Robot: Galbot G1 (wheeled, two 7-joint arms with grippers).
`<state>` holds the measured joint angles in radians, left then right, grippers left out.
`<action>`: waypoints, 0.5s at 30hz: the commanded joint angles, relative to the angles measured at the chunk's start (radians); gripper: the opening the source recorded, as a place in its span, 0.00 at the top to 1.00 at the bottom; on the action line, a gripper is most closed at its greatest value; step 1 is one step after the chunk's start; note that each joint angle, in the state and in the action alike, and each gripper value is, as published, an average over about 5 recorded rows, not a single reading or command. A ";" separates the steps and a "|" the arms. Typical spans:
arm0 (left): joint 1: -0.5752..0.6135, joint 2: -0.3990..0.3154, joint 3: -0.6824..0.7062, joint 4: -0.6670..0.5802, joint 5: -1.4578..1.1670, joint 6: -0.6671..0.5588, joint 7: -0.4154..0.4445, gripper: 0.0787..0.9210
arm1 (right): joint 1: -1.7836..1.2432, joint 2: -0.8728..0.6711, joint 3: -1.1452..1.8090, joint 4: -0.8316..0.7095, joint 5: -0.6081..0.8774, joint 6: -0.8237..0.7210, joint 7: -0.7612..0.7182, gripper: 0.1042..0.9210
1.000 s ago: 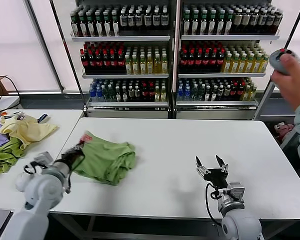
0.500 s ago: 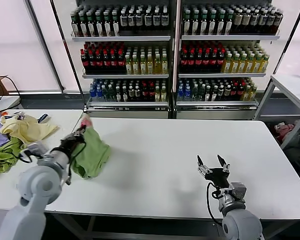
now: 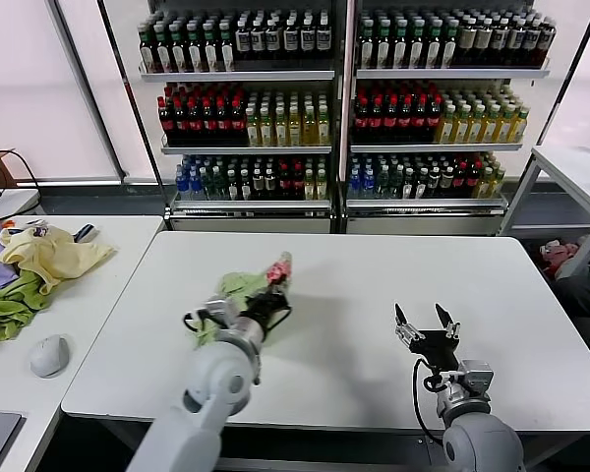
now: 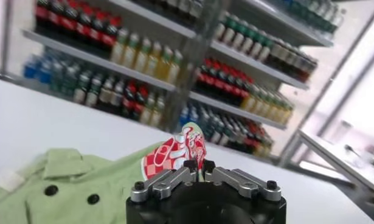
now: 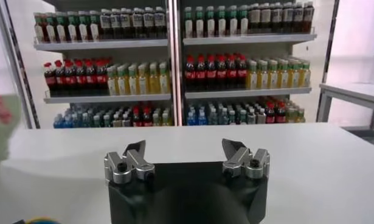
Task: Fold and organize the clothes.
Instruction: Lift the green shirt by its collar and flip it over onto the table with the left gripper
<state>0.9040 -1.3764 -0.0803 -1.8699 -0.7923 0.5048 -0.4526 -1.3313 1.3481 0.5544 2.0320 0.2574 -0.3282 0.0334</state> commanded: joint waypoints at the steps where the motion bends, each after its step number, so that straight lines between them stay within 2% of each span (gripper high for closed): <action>1: -0.082 -0.222 0.215 0.234 0.181 -0.024 0.017 0.96 | -0.002 -0.015 0.018 0.006 0.001 0.000 -0.002 0.12; 6: -0.075 -0.222 0.236 0.254 0.298 -0.058 0.095 0.91 | 0.006 -0.023 0.018 -0.003 0.002 0.001 -0.002 0.12; 10: -0.050 -0.213 0.225 0.230 0.308 -0.064 0.113 0.78 | 0.018 -0.022 0.007 -0.014 0.002 0.001 0.000 0.12; 15: 0.010 -0.170 0.179 0.119 0.266 -0.063 0.118 0.61 | 0.042 -0.012 -0.030 -0.040 0.001 0.000 0.015 0.12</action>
<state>0.8652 -1.5316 0.0899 -1.6987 -0.5856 0.4587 -0.3788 -1.3123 1.3324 0.5562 2.0171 0.2586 -0.3274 0.0364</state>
